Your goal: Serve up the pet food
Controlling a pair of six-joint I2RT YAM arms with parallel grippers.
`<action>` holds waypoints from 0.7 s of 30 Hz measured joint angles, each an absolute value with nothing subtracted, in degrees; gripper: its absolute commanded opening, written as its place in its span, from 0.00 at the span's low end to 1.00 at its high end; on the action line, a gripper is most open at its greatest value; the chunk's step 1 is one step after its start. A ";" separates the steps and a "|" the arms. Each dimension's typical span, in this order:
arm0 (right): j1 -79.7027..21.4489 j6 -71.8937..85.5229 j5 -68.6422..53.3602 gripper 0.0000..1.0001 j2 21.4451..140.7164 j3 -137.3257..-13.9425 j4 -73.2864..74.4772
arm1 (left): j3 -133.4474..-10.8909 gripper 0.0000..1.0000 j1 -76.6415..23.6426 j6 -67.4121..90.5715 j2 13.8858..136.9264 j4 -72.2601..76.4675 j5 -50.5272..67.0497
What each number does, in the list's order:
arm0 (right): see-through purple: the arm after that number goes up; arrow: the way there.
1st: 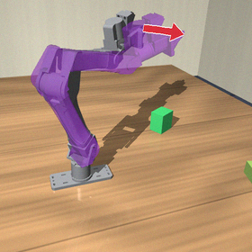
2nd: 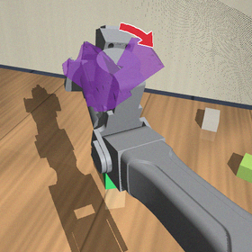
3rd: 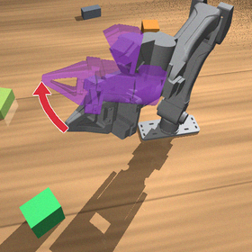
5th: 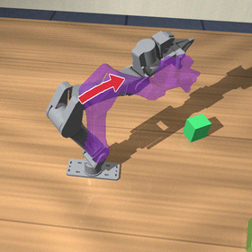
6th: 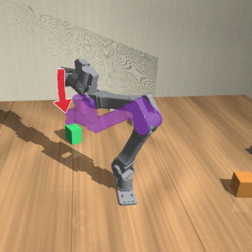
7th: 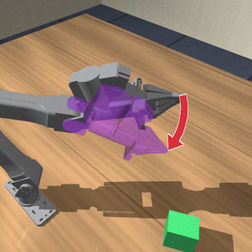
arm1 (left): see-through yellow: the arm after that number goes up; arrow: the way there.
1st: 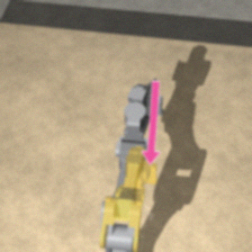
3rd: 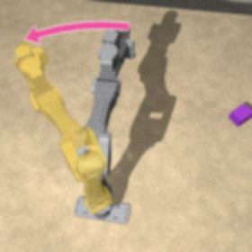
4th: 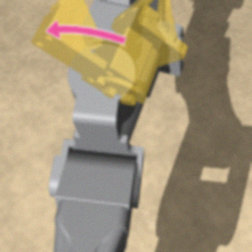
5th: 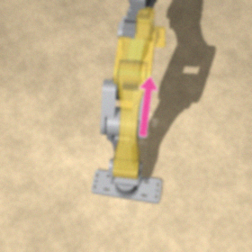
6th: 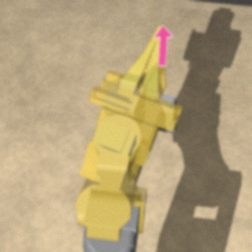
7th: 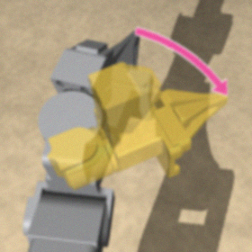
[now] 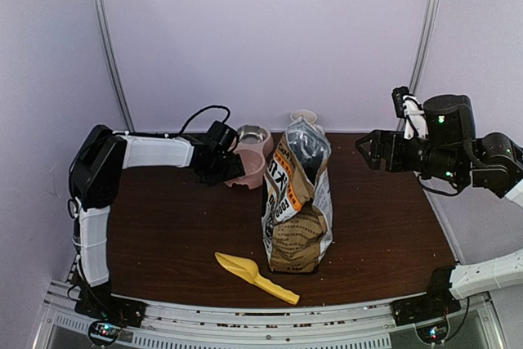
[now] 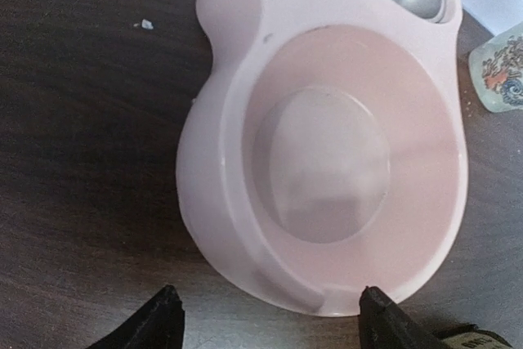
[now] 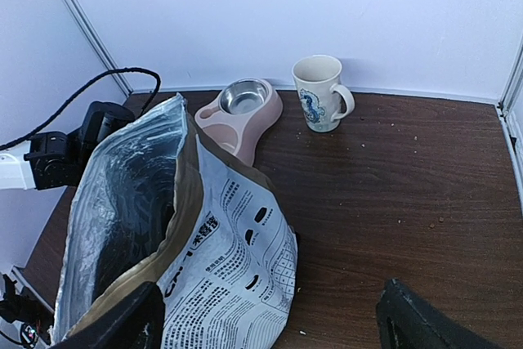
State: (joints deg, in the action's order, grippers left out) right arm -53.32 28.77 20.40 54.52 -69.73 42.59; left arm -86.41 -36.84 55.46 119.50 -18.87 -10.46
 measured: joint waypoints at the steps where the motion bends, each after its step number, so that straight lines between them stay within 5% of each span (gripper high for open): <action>1: -53.32 28.77 20.40 0.91 54.48 -69.73 42.59 | -86.43 0.75 -36.77 55.46 119.85 -19.33 -10.46; 21: -53.32 28.97 20.38 0.91 53.95 -68.82 42.59 | -84.49 0.65 -35.40 53.56 119.68 -20.08 -12.08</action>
